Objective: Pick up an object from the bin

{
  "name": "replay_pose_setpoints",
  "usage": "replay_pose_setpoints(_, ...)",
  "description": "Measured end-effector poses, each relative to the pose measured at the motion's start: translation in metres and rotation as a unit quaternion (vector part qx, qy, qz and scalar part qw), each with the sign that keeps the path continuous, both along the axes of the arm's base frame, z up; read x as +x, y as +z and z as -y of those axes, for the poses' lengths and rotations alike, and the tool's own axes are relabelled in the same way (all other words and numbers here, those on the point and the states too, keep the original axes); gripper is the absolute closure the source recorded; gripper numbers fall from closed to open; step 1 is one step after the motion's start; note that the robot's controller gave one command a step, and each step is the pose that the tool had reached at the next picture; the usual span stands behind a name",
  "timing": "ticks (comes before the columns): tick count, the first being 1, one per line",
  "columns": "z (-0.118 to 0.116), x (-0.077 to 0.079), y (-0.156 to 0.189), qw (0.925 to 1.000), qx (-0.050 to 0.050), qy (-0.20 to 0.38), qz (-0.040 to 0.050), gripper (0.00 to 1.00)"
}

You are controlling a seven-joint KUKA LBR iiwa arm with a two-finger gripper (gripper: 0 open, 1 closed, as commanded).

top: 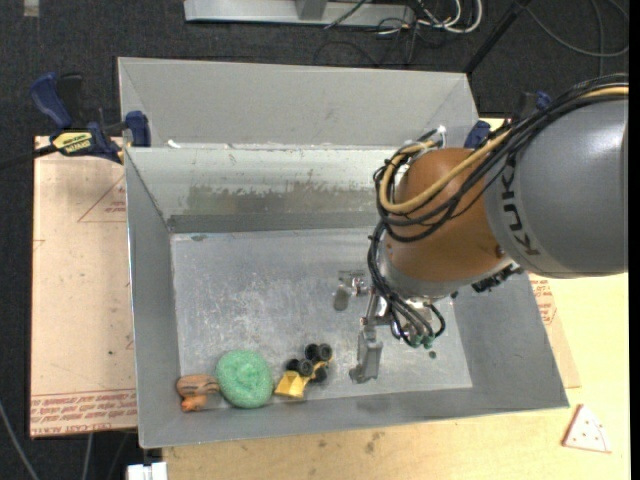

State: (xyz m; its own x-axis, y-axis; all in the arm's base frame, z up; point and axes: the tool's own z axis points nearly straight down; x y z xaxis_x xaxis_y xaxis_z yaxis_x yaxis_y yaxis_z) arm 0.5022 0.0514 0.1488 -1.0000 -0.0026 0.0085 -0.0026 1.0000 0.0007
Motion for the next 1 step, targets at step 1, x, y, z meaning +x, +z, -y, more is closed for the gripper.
replay_pose_setpoints(1, 0.0002, 0.0017, 0.0042, 1.0, 0.0, -0.001, 0.004, 0.0)
